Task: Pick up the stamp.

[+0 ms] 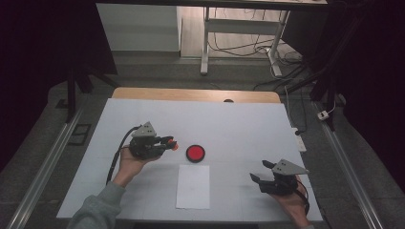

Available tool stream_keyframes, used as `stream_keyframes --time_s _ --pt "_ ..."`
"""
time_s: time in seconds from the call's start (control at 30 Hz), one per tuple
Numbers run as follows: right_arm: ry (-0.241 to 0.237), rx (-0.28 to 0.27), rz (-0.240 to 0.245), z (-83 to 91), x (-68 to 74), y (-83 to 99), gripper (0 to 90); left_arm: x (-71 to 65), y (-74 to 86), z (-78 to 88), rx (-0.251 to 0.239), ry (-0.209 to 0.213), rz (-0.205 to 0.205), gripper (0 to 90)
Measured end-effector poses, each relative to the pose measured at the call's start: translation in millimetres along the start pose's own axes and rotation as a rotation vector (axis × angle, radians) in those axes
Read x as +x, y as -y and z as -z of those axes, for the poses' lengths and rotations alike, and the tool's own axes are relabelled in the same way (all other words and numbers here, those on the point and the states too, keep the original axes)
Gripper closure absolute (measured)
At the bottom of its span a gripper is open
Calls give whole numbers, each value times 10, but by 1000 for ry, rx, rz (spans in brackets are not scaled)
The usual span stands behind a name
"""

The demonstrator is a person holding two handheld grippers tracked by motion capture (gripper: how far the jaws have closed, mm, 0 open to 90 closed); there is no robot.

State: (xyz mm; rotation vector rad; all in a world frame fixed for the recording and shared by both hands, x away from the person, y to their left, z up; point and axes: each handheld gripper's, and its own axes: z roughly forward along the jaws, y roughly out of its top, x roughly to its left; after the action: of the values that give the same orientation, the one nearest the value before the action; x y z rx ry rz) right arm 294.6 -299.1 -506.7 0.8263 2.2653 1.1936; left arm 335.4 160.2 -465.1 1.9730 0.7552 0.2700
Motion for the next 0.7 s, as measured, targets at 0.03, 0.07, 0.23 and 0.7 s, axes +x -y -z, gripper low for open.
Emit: stream_keyframes --time_s 0.03,0.07,0.23,0.7 --pt "0 0 0 0 0 0 287 -10 -5 3 -2 5 0 717" --pt "0 0 -1 0 1 1 287 -21 -9 4 -4 11 1 717" --pt "5 2 -1 -4 4 1 286 -100 -34 -9 -19 38 -5 718" --pt "-2 3 2 -14 15 -4 286 -480 -130 -200 19 120 -100 717"
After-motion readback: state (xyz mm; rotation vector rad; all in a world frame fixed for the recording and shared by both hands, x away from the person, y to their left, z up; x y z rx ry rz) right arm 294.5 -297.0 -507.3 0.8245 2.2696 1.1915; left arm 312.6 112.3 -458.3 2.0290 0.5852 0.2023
